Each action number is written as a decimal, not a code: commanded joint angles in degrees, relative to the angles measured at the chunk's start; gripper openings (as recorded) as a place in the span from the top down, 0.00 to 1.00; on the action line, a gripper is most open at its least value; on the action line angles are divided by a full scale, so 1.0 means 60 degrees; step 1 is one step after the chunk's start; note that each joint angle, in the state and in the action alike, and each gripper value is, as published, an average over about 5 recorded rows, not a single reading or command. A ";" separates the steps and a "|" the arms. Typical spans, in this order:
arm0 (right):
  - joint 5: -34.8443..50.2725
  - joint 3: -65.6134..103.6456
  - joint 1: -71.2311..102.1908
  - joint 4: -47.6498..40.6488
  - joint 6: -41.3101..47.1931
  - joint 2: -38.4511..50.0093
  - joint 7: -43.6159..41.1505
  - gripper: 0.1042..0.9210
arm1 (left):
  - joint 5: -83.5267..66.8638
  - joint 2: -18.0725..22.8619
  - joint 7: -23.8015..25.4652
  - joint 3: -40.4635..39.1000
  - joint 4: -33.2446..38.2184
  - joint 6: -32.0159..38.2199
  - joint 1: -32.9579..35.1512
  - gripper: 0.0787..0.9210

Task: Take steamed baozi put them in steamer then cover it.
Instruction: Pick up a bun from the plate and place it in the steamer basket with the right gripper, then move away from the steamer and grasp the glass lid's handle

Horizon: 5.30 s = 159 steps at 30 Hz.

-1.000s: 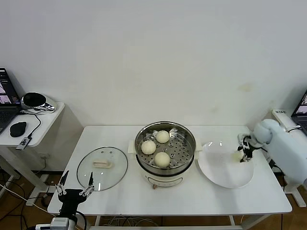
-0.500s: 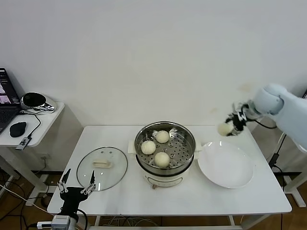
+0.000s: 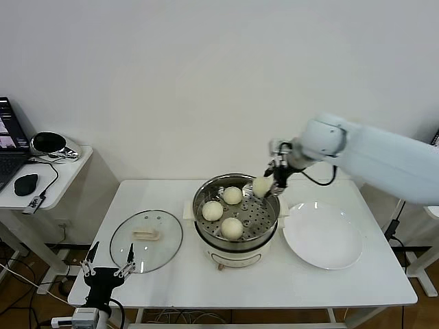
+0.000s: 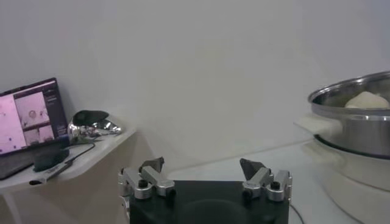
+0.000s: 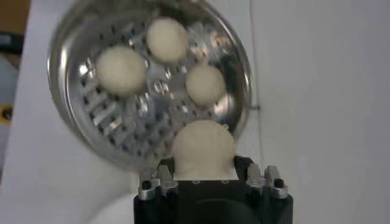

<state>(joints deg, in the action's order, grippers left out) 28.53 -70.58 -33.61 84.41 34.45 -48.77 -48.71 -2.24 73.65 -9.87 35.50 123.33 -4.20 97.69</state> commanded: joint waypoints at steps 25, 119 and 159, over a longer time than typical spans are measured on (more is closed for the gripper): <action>-0.0190 -0.0460 0.1395 -0.0805 0.1212 -0.1274 0.0779 0.37 | -0.0030 0.0119 0.0006 0.0016 -0.0099 -0.0006 -0.0091 0.12; -0.2284 2.1927 2.1455 0.5094 -0.7473 -0.5862 0.7481 0.12 | 1.2409 -0.2028 -0.0885 -0.2099 -0.9107 0.2912 -0.6628 0.12; -0.2870 2.1378 2.1439 0.4891 -0.7750 -0.6109 0.7337 0.12 | 1.1066 -0.1930 -0.0885 -0.2093 -0.7706 0.2336 -0.5705 0.90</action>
<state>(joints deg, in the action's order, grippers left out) 11.54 57.98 94.97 113.57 -11.80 -85.41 -4.47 66.15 62.40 -14.55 21.54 67.11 13.88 57.44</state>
